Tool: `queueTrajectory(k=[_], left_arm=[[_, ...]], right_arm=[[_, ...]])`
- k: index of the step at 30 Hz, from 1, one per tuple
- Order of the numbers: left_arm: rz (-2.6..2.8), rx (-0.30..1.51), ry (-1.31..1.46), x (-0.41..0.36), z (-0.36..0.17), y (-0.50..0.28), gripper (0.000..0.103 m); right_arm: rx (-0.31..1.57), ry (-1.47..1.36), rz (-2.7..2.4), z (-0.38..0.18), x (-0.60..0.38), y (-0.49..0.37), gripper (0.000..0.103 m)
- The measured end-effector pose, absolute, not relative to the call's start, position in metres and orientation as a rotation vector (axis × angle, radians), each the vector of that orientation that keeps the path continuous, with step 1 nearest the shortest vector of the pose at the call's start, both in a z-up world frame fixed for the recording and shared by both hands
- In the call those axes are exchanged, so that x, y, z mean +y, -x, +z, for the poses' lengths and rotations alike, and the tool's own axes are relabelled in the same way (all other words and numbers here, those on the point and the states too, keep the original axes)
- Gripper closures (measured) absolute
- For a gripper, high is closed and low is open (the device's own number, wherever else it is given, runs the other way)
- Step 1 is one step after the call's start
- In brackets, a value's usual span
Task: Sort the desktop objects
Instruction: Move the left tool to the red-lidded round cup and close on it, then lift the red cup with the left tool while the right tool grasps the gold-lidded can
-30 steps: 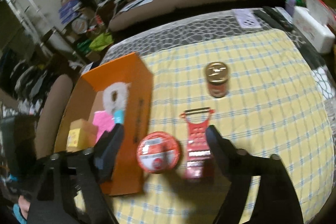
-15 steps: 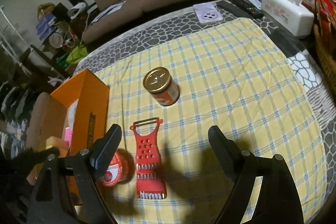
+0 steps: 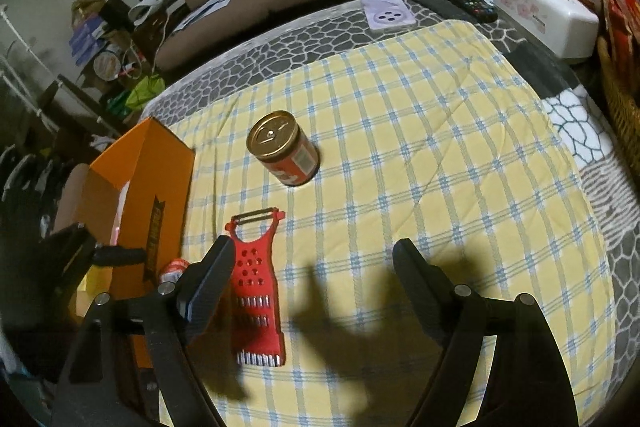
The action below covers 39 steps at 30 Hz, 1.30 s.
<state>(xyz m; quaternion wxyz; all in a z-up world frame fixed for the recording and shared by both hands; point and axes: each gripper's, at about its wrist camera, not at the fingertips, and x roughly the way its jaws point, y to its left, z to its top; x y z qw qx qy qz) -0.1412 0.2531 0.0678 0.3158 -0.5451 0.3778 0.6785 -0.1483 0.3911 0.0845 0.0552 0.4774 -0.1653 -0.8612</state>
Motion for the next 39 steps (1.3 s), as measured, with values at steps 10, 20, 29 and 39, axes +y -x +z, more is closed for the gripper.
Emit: queueTrajectory(k=[10,20,29,39], left_arm=[[1.764,1.176,1.424,0.265,0.05,0.144,0.004],[1.511,1.375,1.344,0.28,0.034,0.134,0.007],[1.459,1.315,1.405,0.264,0.023,0.143,0.031],[1.619,1.035,1.311,0.245,0.071,0.139,0.031]], right_arm=[[-0.535,-1.459,-2.603,0.081,0.398,0.149,0.02],[-0.541,-1.464,-2.6,0.078,0.402,0.152,0.02],[-0.552,-1.466,-2.599,0.077,0.403,0.152,0.02],[-0.565,-1.444,-2.61,0.079,0.405,0.153,0.021]])
